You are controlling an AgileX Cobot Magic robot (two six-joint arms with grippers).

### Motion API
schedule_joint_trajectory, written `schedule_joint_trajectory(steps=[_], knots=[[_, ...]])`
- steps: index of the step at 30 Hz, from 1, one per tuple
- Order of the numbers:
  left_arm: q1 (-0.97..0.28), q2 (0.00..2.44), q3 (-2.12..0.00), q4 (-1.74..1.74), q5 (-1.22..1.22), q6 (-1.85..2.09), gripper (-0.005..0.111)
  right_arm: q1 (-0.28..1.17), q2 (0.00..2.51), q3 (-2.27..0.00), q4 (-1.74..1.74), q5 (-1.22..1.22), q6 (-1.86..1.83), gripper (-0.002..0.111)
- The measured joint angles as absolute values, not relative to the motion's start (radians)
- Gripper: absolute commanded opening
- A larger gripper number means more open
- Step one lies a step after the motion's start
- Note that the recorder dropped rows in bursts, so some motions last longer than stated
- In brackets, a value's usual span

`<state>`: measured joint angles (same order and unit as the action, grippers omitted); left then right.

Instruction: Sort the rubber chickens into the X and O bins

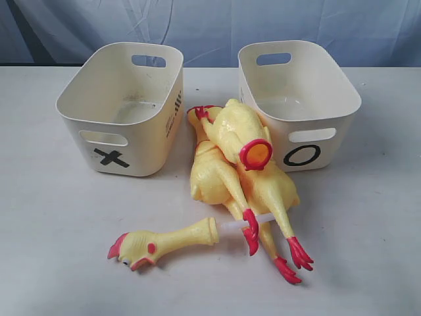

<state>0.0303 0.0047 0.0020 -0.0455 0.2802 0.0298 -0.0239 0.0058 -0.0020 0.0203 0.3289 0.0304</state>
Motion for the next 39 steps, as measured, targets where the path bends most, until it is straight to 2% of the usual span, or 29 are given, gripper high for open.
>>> schedule_joint_trajectory(steps=[22, 24, 26, 30, 34, 36, 39], knots=[[0.03, 0.005, 0.002, -0.046, 0.28, 0.03, 0.0, -0.024, 0.006, -0.002, 0.02, 0.329, 0.03, 0.002], [0.03, 0.005, 0.002, -0.046, 0.28, 0.03, 0.0, -0.024, 0.006, -0.002, -0.06, 0.317, 0.007, 0.002], [0.03, 0.005, 0.002, -0.046, 0.28, 0.03, 0.0, -0.024, 0.006, -0.002, -0.195, 0.233, 0.0, 0.002], [0.03, 0.005, 0.002, -0.046, 0.28, 0.03, 0.0, -0.024, 0.006, -0.002, -0.259, -0.15, 0.006, 0.002], [0.03, 0.005, 0.002, -0.046, 0.28, 0.03, 0.0, -0.024, 0.004, -0.002, -0.252, -0.707, 0.037, 0.002], [0.03, 0.005, 0.002, -0.043, 0.28, 0.03, 0.0, -0.024, 0.004, -0.002, -0.245, -0.816, 0.038, 0.002], [0.03, 0.005, 0.002, -0.029, 0.28, 0.03, 0.0, -0.024, 0.003, -0.06, -0.245, -0.831, 0.043, 0.002]])
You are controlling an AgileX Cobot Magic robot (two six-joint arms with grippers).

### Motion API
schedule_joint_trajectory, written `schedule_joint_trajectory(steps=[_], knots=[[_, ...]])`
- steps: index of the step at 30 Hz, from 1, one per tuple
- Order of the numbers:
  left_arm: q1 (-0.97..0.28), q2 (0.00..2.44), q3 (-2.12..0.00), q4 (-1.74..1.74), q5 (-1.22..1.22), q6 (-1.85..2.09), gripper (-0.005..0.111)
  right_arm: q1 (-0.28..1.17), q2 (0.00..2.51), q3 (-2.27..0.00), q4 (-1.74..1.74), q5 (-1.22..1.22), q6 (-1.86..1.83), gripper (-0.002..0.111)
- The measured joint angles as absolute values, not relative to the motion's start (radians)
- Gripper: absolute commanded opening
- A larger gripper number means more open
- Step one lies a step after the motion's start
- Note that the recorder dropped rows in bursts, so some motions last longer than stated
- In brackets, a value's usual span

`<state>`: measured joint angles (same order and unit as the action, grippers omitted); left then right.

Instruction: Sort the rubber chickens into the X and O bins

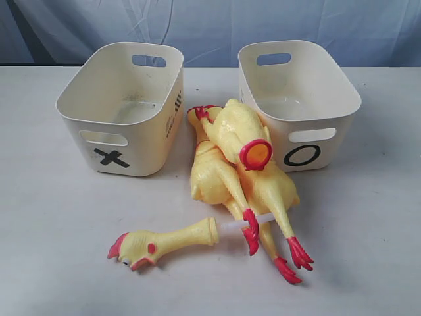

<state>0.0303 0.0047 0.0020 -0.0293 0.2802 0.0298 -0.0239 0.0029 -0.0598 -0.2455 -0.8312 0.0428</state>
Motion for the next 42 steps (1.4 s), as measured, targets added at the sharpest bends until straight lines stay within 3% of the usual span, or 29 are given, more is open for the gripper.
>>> schedule_joint_trajectory(steps=[10, 12, 15, 18, 22, 28, 37, 42], knots=[[0.03, 0.005, 0.002, -0.027, 0.28, 0.03, 0.0, -0.024, 0.184, -0.497, -0.242, -0.782, 0.071, 0.002], [0.03, 0.005, 0.002, -0.027, 0.28, 0.03, 0.0, -0.018, 0.259, -0.625, -0.238, -0.661, 0.262, 0.002], [0.03, 0.005, 0.002, -0.027, 0.28, 0.03, 0.0, 0.002, 0.413, -0.875, -0.225, -0.174, 0.52, 0.002], [0.03, 0.005, 0.002, -0.027, 0.278, 0.03, 0.0, 0.088, 0.592, -1.022, -0.225, 0.092, 0.477, 0.002], [0.03, 0.005, 0.002, -0.027, 0.278, 0.03, 0.0, 0.182, 0.699, -1.116, -0.225, 0.186, 0.195, 0.002], [0.03, 0.005, 0.002, -0.025, 0.278, 0.03, 0.0, 0.296, 0.785, -1.199, -0.124, 0.395, 0.091, 0.002], [0.03, 0.005, 0.002, -0.025, 0.278, 0.03, 0.0, 0.348, 1.032, -1.2, 0.055, 0.475, -0.157, -0.001], [0.03, 0.005, 0.002, -0.025, 0.278, 0.03, 0.0, 0.372, 1.099, -1.181, 0.124, 0.712, -0.555, -0.001]])
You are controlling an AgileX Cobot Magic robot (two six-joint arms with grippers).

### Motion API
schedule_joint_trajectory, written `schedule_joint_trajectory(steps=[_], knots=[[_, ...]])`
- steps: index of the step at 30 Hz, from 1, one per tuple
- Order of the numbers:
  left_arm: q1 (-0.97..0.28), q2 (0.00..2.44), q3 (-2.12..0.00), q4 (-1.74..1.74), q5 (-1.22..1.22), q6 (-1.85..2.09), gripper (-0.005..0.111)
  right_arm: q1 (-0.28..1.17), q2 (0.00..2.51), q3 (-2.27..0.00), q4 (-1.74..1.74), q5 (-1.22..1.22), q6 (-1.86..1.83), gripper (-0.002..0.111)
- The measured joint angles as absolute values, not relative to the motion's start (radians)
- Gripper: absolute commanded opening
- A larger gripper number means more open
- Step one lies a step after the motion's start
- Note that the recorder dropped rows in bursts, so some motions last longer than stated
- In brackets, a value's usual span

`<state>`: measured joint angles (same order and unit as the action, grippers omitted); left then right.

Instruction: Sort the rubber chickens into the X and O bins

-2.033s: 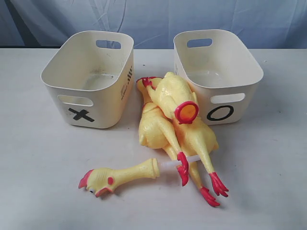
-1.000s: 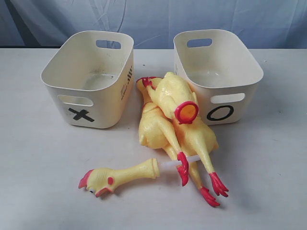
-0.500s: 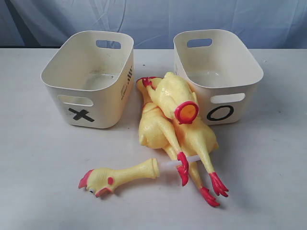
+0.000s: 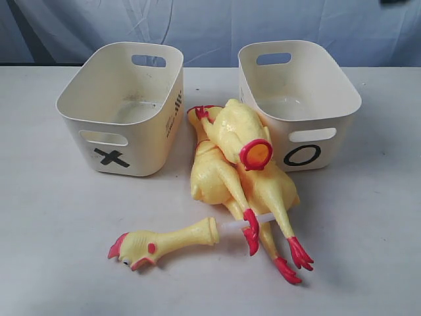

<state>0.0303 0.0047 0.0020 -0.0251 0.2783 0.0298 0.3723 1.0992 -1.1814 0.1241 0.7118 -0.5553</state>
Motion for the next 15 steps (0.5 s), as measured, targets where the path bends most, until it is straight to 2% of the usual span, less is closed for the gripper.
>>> schedule_joint_trajectory(steps=[3, 5, 7, 10, 11, 13, 15], knots=[[0.03, 0.005, 0.002, -0.025, 0.278, 0.03, 0.0, 0.435, 1.112, -1.139, 0.146, 0.79, -0.75, -0.001], [0.03, 0.005, 0.002, -0.025, 0.278, 0.03, 0.0, 0.483, 1.112, -1.113, 0.149, 0.816, -0.817, 0.005], [0.03, 0.005, 0.002, -0.023, 0.278, 0.03, 0.0, 0.543, 1.107, -1.082, 0.125, 0.823, -0.857, 0.019], [0.03, 0.005, 0.002, -0.021, 0.278, 0.03, 0.0, 0.615, 1.107, -1.032, 0.066, 0.823, -0.875, 0.053], [0.03, 0.005, 0.002, -0.021, 0.278, 0.03, 0.0, 0.633, 1.107, -1.014, 0.044, 0.82, -0.877, 0.06], [0.03, 0.005, 0.002, -0.021, 0.278, 0.03, 0.0, 0.66, 1.107, -0.978, 0.009, 0.806, -0.874, 0.058], [0.03, 0.005, 0.002, -0.021, 0.278, 0.03, 0.0, 0.685, 1.107, -0.937, -0.023, 0.78, -0.836, 0.051]])
